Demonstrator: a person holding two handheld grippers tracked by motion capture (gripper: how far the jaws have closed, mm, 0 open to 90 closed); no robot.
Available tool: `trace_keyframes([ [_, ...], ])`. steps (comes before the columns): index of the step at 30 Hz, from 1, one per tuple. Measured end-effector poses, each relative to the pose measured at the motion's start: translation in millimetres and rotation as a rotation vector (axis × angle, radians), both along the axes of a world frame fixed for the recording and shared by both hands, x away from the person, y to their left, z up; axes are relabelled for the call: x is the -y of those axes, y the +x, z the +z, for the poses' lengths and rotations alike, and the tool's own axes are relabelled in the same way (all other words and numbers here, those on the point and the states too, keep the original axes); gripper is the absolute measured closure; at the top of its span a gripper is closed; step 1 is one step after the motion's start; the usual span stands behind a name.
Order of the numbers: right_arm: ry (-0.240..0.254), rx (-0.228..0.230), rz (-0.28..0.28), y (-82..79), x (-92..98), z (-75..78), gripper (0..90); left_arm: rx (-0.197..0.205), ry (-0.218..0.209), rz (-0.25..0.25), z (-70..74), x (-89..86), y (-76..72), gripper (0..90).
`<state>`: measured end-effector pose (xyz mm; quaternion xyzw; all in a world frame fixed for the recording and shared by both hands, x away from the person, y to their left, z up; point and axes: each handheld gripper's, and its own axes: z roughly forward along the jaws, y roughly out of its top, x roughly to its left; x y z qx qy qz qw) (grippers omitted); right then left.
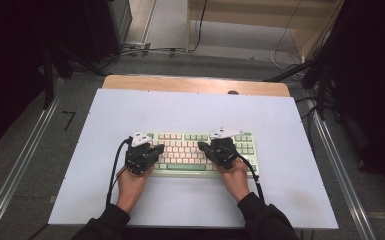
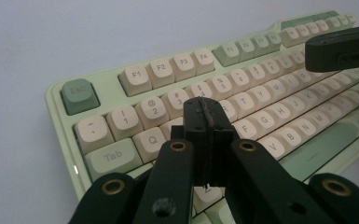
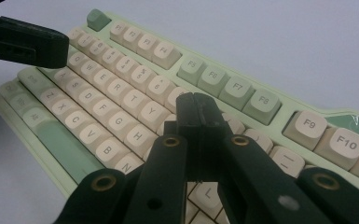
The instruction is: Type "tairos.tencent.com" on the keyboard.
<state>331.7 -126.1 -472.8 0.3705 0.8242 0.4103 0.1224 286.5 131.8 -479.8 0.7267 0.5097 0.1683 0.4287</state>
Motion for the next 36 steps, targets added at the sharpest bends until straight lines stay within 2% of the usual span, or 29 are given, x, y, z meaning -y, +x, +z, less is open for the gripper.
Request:
trace_keyframes([
  [18,0.011,0.01,-0.006,-1.5,3.2,2.5,87.3,0.004,-0.02,-0.007,1.6,10.3,9.1,90.0],
  [30,0.01,0.006,-0.01,-1.9,3.9,1.6,87.3,-0.005,-0.018,-0.03,1.3,21.5,15.0,90.0],
  [36,0.012,0.006,-0.012,-1.5,4.2,0.9,87.4,-0.006,-0.004,-0.046,0.4,29.7,17.0,90.0],
])
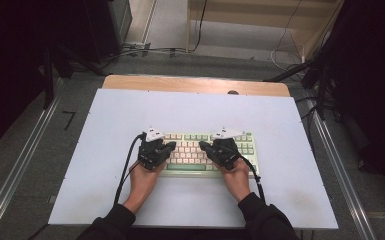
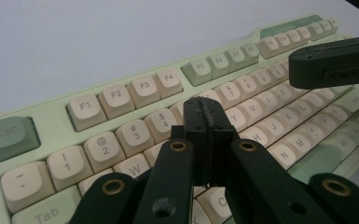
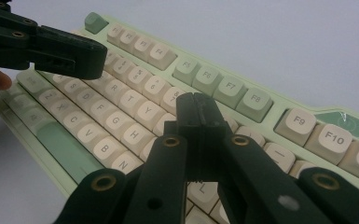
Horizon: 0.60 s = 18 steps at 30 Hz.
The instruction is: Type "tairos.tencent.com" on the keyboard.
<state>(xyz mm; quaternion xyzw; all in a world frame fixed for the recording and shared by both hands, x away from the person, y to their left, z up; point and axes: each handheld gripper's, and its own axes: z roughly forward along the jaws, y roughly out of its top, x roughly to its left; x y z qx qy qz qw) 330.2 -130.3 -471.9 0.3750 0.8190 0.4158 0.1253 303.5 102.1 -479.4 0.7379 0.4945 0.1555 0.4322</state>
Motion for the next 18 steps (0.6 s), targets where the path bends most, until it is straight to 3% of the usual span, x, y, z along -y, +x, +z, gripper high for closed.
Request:
trace_keyframes([
  [18,-0.003,-0.001,0.001,0.1,-0.2,-0.5,87.4,-0.012,0.058,0.0,-7.1,8.8,5.2,90.0],
])
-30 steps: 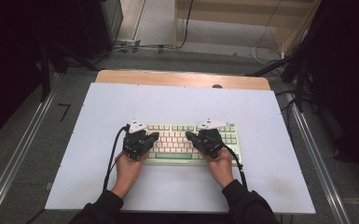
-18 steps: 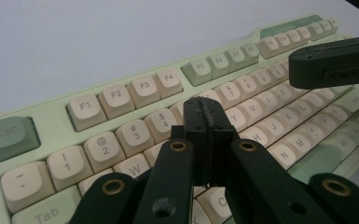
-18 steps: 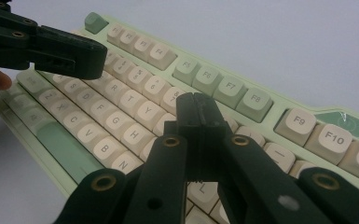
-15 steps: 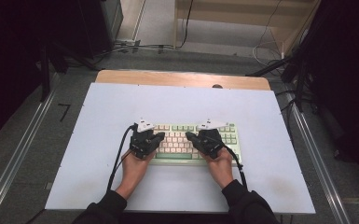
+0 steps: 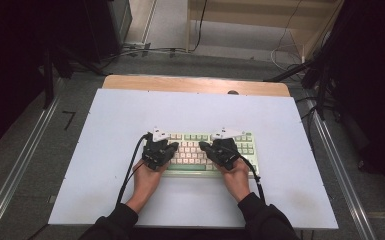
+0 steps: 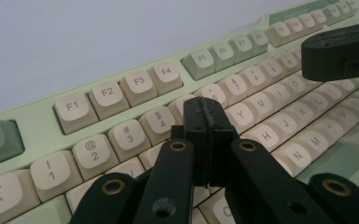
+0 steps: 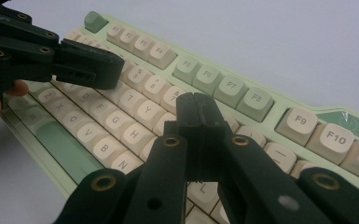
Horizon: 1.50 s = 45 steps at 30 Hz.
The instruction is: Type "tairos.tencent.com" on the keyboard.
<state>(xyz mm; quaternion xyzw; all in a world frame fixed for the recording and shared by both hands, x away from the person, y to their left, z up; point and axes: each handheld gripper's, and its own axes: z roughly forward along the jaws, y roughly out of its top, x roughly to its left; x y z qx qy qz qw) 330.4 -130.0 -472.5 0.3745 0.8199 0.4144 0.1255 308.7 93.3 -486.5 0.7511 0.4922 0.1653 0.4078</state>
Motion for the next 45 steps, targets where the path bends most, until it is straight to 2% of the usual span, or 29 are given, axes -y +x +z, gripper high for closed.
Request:
trace_keyframes([
  [25,-0.001,0.001,0.001,0.0,-0.4,-0.4,87.3,-0.008,0.005,0.002,-1.4,0.1,1.6,90.0],
  [31,-0.003,0.001,0.0,0.0,-0.3,-0.4,87.3,-0.026,0.015,-0.005,-2.1,0.3,2.5,90.0],
  [36,-0.003,0.001,0.0,0.1,0.0,-0.5,87.3,0.001,-0.004,-0.007,2.3,0.7,-0.8,90.0],
  [45,-0.002,0.002,-0.004,0.0,0.8,-0.2,87.3,0.015,-0.028,-0.003,7.7,-3.1,-4.5,90.0],
])
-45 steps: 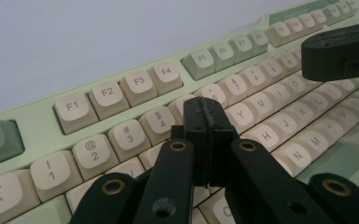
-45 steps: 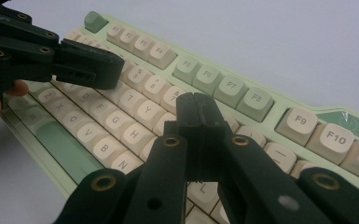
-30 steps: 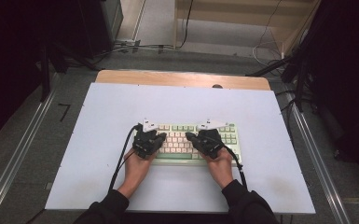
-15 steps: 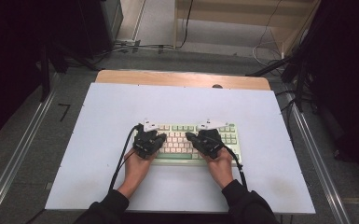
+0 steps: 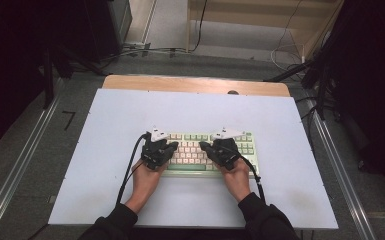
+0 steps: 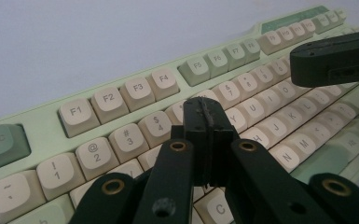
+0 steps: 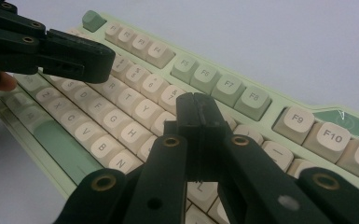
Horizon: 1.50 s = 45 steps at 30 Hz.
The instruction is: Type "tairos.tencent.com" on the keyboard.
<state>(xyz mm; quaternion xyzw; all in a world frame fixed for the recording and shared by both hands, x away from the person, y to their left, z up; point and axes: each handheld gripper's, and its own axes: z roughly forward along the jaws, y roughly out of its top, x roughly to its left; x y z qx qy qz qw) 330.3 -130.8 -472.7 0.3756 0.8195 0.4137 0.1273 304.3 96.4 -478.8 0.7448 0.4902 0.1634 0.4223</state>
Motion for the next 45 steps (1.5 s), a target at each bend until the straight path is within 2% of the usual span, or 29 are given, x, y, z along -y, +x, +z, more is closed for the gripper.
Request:
trace_keyframes([
  [24,-0.001,0.0,-0.008,-0.5,4.8,0.9,87.3,0.007,-0.03,-0.009,5.0,-8.9,-11.9,90.0],
  [35,-0.012,-0.004,-0.011,0.2,5.9,-1.6,87.3,0.013,-0.026,0.011,5.6,-18.6,-14.2,90.0],
  [45,-0.029,-0.011,-0.025,2.9,6.9,-5.6,87.3,0.014,-0.027,0.009,5.4,-18.2,-15.2,90.0],
])
